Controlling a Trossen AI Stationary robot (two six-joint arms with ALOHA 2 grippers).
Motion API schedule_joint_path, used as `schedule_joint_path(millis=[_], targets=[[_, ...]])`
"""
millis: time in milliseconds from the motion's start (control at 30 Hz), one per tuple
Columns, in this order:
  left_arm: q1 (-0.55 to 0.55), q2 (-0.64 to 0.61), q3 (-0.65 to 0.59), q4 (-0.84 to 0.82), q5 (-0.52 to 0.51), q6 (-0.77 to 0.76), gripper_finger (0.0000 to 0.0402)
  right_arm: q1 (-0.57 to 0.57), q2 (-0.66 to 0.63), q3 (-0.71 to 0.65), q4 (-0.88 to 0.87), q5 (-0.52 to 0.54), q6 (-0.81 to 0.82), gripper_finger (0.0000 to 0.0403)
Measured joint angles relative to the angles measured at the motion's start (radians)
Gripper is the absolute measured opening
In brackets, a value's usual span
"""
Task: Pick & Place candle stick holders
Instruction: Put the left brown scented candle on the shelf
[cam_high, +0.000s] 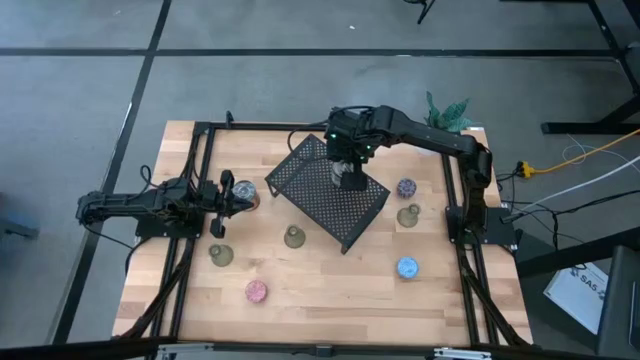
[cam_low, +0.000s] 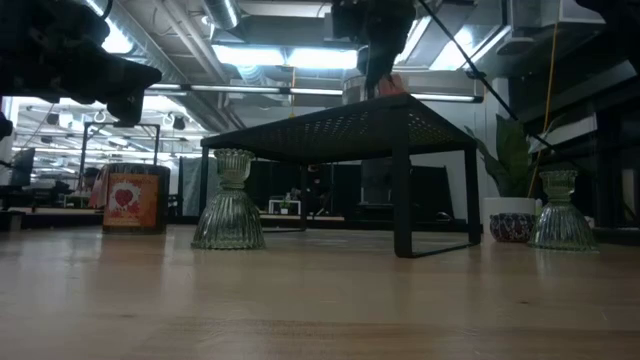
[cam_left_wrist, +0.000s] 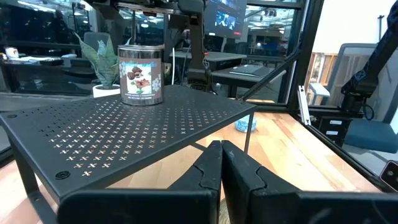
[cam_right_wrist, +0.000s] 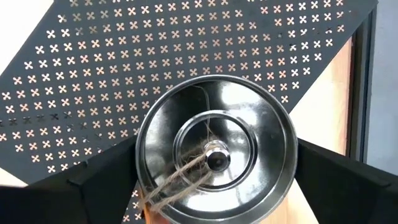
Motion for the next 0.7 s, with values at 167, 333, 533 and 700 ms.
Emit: schedule_joint_path(millis=[167, 333, 533, 700], targets=[[0.0, 0.0, 0.0, 0.0, 0.0, 0.0, 0.0001, -0.002, -0.024, 0.0, 0.011, -0.003, 0.027, 0.0396], [0.0, 0.0, 0.0, 0.0, 0.0, 0.0, 0.0001, -0.002, -0.042, 0.0, 0.037, -0.006, 0.03, 0.0396], [0.0, 0.0, 0.0, 0.0, 0.0, 0.0, 0.0001, -0.002, -0.062, 0.0, 0.042, -0.006, 0.047, 0.0396], [0.0, 0.0, 0.0, 0.0, 0.0, 0.0, 0.0001, -0.003, -0.104, 0.0, 0.043, -0.004, 0.079, 0.0396]])
